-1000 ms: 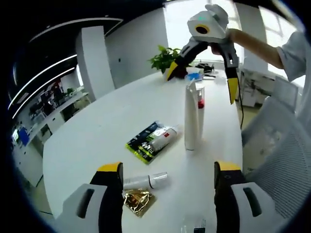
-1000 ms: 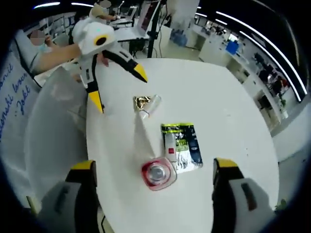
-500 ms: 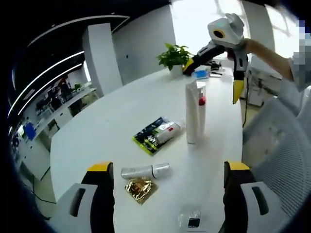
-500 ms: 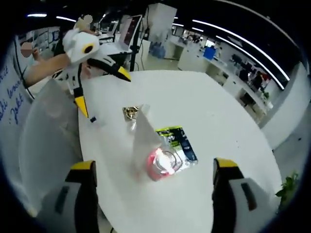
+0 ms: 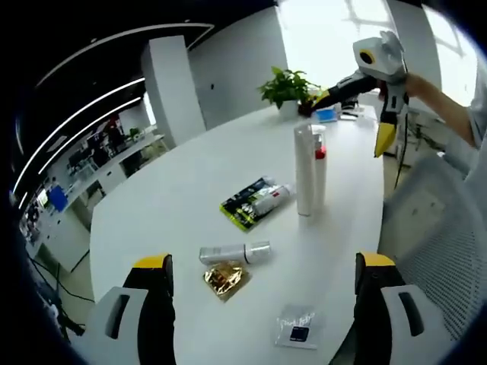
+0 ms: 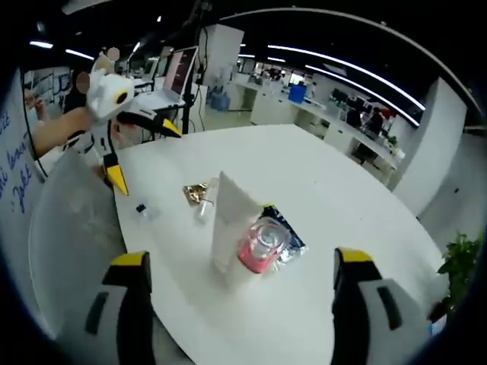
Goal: Arrange the skincare products in the storage area until every visible bottle or jar stands upright without overlapping.
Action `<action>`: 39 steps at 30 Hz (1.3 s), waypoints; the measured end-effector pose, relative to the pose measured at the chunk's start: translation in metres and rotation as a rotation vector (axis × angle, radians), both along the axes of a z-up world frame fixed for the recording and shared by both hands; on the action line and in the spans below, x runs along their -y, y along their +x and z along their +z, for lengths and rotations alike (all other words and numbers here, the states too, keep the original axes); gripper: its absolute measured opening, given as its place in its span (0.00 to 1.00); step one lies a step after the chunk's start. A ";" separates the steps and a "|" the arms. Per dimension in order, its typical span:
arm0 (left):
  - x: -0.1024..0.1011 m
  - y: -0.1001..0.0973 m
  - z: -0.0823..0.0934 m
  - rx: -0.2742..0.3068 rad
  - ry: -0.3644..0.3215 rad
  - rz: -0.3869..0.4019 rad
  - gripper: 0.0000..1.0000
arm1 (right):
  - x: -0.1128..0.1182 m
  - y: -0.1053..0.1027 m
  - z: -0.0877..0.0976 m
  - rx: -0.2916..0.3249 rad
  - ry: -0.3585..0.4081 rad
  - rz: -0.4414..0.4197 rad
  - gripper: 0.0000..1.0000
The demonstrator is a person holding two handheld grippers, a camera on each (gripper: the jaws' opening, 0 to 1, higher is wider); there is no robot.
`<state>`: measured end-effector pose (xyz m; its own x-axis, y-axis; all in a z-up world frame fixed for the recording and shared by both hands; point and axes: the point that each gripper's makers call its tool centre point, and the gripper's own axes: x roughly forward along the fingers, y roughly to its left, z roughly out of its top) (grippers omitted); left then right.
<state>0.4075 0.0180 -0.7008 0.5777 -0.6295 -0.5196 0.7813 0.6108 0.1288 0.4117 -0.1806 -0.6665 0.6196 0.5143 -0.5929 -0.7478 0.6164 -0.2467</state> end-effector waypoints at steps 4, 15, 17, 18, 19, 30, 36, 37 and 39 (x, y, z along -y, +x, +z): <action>-0.004 -0.007 0.001 -0.005 -0.020 0.035 0.97 | 0.002 0.001 0.003 0.046 0.074 -0.061 1.00; -0.022 -0.015 0.016 0.017 -0.086 0.126 0.97 | 0.010 -0.011 -0.005 0.054 0.131 -0.137 1.00; -0.025 -0.016 0.020 0.027 -0.090 0.138 0.97 | 0.011 -0.014 -0.006 0.067 0.117 -0.145 1.00; -0.027 -0.016 0.020 0.030 -0.089 0.145 0.97 | 0.013 -0.014 -0.007 0.068 0.112 -0.155 1.00; -0.030 -0.017 0.020 0.033 -0.085 0.153 0.97 | 0.013 -0.015 -0.006 0.078 0.115 -0.165 1.00; -0.045 -0.021 0.009 0.020 -0.080 0.209 0.97 | 0.008 -0.028 -0.013 0.083 0.177 -0.221 1.00; -0.049 -0.028 -0.005 -0.008 -0.063 0.224 0.97 | 0.011 -0.032 -0.021 0.082 0.151 -0.240 1.00; -0.050 -0.029 -0.006 -0.010 -0.062 0.227 0.97 | 0.011 -0.033 -0.022 0.075 0.154 -0.242 1.00; -0.052 -0.031 -0.009 -0.019 -0.056 0.232 0.97 | 0.011 -0.034 -0.024 0.068 0.159 -0.244 1.00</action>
